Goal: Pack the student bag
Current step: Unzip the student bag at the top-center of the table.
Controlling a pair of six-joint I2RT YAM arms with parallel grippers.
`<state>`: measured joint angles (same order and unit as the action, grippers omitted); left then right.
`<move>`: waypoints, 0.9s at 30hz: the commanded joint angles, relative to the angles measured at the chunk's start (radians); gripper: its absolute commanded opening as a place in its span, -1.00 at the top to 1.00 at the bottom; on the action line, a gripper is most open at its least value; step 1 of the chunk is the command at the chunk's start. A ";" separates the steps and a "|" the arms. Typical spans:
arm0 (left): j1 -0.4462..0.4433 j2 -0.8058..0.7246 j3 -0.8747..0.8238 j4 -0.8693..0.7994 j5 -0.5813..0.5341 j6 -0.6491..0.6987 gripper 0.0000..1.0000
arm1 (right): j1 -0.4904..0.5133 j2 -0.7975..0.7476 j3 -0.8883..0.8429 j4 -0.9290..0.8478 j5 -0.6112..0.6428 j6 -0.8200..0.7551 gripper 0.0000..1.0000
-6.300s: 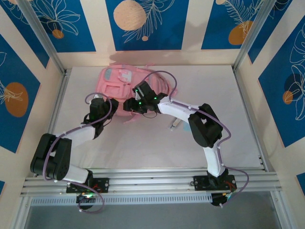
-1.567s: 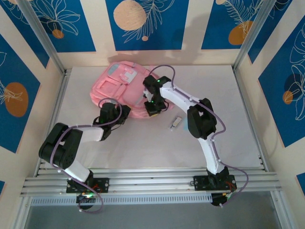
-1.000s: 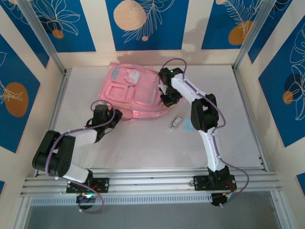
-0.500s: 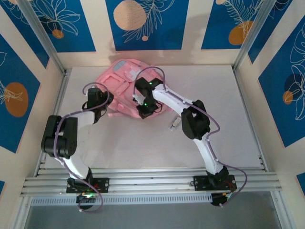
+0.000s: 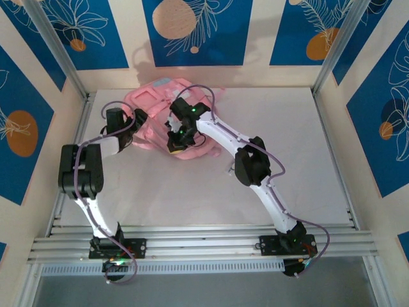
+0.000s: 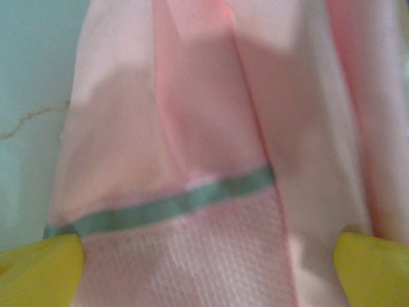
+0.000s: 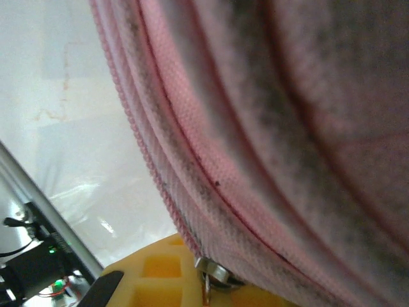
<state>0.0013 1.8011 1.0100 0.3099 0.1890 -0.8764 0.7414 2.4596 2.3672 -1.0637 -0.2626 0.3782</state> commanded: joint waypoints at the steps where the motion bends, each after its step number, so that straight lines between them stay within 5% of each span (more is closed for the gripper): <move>1: -0.055 -0.183 -0.120 0.018 0.122 -0.028 -1.00 | 0.032 0.018 0.059 0.137 -0.112 0.020 1.00; 7: -0.146 -0.419 -0.336 0.021 0.002 -0.153 -1.00 | 0.040 -0.004 0.046 0.152 -0.151 0.030 1.00; 13: -0.218 -0.499 -0.416 0.016 -0.122 -0.280 -1.00 | 0.052 -0.026 0.021 0.176 -0.162 0.029 1.00; 21: -0.230 -0.381 -0.381 0.090 -0.171 -0.321 -1.00 | 0.062 -0.084 -0.099 0.248 -0.207 0.032 1.00; 27: -0.228 -0.216 -0.356 0.278 -0.146 -0.391 -0.65 | 0.064 -0.124 -0.185 0.297 -0.227 0.027 1.00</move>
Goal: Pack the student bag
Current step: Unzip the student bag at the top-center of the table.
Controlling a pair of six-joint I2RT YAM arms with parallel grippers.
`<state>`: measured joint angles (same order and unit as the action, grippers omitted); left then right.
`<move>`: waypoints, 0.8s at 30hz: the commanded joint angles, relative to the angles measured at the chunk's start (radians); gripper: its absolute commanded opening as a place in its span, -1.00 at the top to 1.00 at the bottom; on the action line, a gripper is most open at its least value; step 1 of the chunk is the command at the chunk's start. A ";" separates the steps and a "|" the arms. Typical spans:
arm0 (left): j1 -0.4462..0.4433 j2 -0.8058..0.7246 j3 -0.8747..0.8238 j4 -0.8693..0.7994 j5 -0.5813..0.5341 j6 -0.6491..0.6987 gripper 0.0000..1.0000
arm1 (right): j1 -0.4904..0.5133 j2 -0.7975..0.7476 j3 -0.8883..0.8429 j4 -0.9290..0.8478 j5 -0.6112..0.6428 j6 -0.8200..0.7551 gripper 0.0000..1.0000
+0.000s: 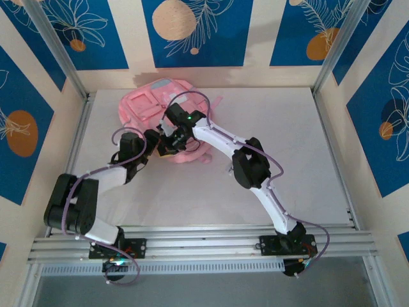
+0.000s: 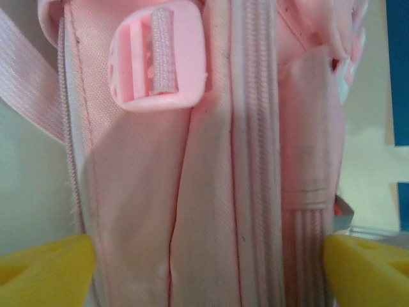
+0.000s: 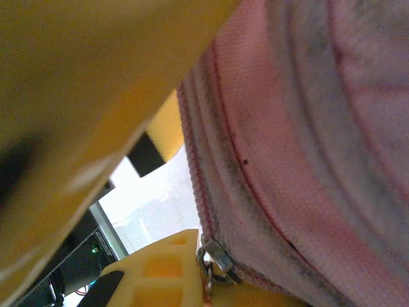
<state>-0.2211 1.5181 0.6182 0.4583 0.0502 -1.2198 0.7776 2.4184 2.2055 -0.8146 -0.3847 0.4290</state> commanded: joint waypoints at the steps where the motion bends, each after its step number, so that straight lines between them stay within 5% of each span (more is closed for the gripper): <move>1: -0.006 0.093 0.037 0.165 0.004 -0.060 -0.54 | 0.028 -0.088 -0.031 0.053 -0.107 -0.026 1.00; 7: -0.008 0.184 0.041 0.305 0.031 -0.081 0.32 | 0.028 -0.093 -0.048 0.018 -0.106 -0.059 1.00; 9: -0.007 0.187 0.037 0.320 0.035 -0.074 1.00 | 0.026 -0.100 -0.056 -0.030 -0.059 -0.082 1.00; 16: -0.003 0.124 0.016 0.227 0.062 -0.006 1.00 | -0.009 -0.164 -0.147 -0.331 0.263 -0.175 1.00; 24: -0.003 0.025 -0.042 0.141 0.137 0.020 1.00 | -0.150 -0.268 -0.316 -0.382 0.441 -0.194 1.00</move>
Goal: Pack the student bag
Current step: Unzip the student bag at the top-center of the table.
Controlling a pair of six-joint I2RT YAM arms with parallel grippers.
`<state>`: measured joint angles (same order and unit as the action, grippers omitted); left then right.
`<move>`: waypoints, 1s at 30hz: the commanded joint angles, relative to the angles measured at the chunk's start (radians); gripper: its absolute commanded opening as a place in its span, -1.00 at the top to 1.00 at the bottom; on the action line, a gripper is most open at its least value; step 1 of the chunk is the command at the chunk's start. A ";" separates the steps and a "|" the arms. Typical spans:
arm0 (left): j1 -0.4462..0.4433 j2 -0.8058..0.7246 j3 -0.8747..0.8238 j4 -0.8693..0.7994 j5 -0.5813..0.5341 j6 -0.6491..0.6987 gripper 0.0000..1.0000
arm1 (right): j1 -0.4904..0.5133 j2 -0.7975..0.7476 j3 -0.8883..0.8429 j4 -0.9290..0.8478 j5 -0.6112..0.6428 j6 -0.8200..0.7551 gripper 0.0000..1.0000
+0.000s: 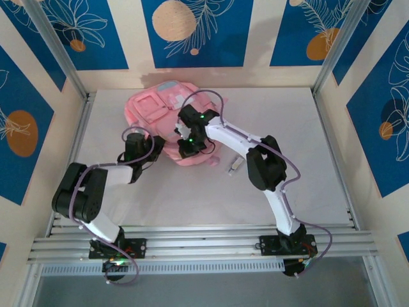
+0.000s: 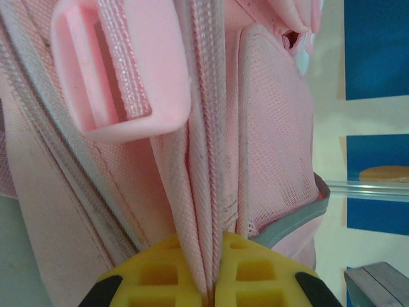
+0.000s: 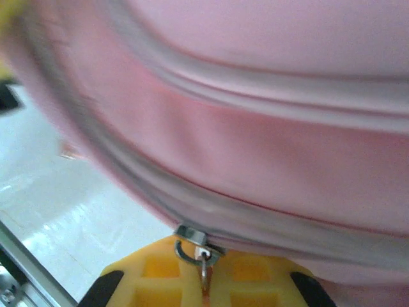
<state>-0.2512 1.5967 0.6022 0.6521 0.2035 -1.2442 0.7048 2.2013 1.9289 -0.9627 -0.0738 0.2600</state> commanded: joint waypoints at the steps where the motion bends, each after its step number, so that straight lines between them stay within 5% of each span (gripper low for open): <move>1: 0.027 -0.070 -0.032 -0.072 -0.009 0.051 1.00 | -0.093 -0.054 -0.036 -0.233 0.153 -0.033 1.00; 11: 0.069 -0.290 -0.026 -0.351 -0.015 0.217 1.00 | -0.261 -0.026 0.014 -0.267 0.377 -0.107 1.00; 23: 0.123 0.046 0.333 -0.334 0.091 0.360 1.00 | -0.023 -0.101 -0.193 -0.045 -0.211 -0.104 1.00; 24: 0.124 0.061 0.365 -0.349 0.098 0.365 0.93 | -0.008 -0.091 -0.183 -0.020 -0.242 -0.089 1.00; 27: 0.125 0.052 0.423 -0.429 0.103 0.394 0.01 | 0.021 -0.042 -0.113 0.040 -0.284 -0.036 1.00; 30: 0.126 -0.014 0.407 -0.513 0.075 0.420 -0.40 | 0.030 0.011 -0.029 0.106 -0.291 0.060 1.00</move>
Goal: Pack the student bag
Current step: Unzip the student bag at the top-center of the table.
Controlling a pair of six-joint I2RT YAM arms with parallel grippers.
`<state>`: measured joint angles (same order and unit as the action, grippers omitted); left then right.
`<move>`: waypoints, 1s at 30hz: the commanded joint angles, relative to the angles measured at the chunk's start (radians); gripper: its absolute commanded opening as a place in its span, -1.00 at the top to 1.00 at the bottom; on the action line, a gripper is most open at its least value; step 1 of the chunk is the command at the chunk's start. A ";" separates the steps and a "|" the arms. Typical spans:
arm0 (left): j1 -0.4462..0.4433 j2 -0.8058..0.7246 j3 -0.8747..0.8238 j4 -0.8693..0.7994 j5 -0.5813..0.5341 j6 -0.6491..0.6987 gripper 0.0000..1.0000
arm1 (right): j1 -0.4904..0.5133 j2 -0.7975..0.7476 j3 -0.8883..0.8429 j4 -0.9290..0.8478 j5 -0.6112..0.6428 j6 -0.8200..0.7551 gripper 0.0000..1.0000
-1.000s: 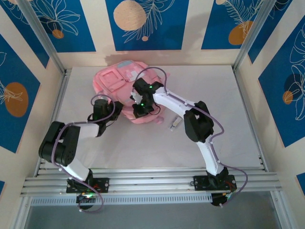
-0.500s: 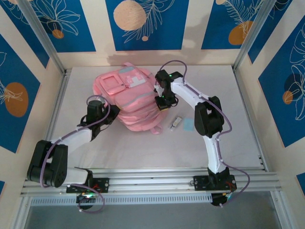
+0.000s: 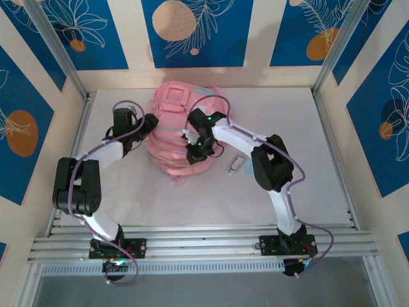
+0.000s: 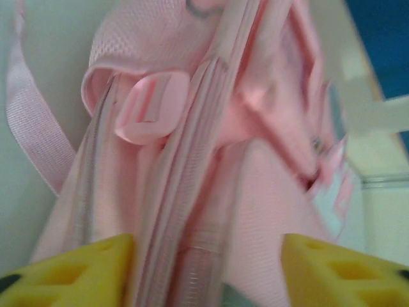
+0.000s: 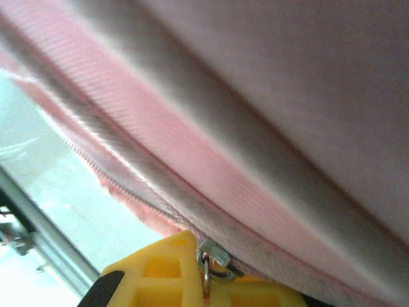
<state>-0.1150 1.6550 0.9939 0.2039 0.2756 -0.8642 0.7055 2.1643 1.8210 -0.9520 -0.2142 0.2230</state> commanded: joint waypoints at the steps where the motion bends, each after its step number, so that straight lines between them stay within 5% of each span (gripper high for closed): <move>1: -0.011 -0.096 -0.004 -0.077 -0.004 0.043 -0.46 | 0.028 0.068 0.111 0.102 -0.147 0.142 1.00; 6: -0.013 -0.266 -0.194 -0.098 -0.006 -0.050 -0.56 | 0.021 0.094 0.164 0.229 -0.181 0.313 1.00; 16: -0.063 -0.519 -0.447 -0.177 -0.083 -0.193 -0.59 | -0.006 0.097 0.208 0.266 -0.203 0.364 1.00; 25: -0.161 -0.373 -0.508 0.057 -0.147 -0.341 -0.56 | 0.006 0.082 0.194 0.284 -0.234 0.381 1.00; 30: -0.192 -0.223 -0.500 0.239 -0.201 -0.392 -0.32 | 0.005 0.047 0.142 0.289 -0.239 0.379 1.00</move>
<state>-0.2913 1.3766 0.4953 0.2916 0.1326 -1.2045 0.7105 2.2612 1.9785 -0.7238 -0.4007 0.6048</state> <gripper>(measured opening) 0.676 0.072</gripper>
